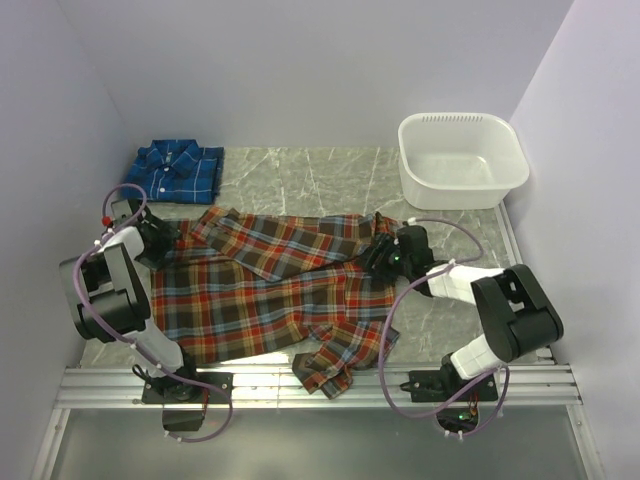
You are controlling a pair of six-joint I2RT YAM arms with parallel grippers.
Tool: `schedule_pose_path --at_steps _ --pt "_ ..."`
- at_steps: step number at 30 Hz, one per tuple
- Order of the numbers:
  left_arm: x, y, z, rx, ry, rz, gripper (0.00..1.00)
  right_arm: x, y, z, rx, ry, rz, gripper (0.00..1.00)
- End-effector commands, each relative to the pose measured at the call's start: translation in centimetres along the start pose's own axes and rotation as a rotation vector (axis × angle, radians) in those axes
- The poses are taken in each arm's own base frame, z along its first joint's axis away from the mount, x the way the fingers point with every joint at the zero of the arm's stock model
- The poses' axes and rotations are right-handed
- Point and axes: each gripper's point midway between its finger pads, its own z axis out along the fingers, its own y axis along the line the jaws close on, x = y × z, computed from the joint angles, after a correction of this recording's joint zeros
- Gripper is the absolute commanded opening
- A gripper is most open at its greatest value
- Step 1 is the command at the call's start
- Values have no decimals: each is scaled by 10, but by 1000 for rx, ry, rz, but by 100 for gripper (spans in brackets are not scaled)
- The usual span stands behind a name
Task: Fold and stack the long sleeve shirts
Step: Fold the shirt
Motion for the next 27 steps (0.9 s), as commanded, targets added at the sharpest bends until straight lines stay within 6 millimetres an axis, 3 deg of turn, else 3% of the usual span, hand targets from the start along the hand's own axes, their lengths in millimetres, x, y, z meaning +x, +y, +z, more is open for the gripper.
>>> schedule_pose_path --at_steps 1,3,6,13,16,20,25,27 --pt "-12 16 11 -57 -20 3 76 14 -71 -16 255 10 80 62" --pt "-9 14 14 -43 1 1 76 15 -74 -19 253 28 75 63" --pt "-4 -1 7 22 19 13 77 11 -59 -21 198 33 19 64" --pt "-6 -56 -43 205 -52 117 83 -13 18 -38 -30 -33 -174 64" --pt "-9 -74 -55 268 -76 172 81 -19 40 -43 -94 -50 -202 64" --pt "-4 -88 -43 278 -42 265 80 -18 57 -49 -164 -61 -233 64" --pt "-3 -100 -25 271 -67 387 75 -14 60 -54 -193 -57 -277 64" --pt "-1 -95 -10 248 -44 403 75 -12 60 -55 -204 -54 -287 64"
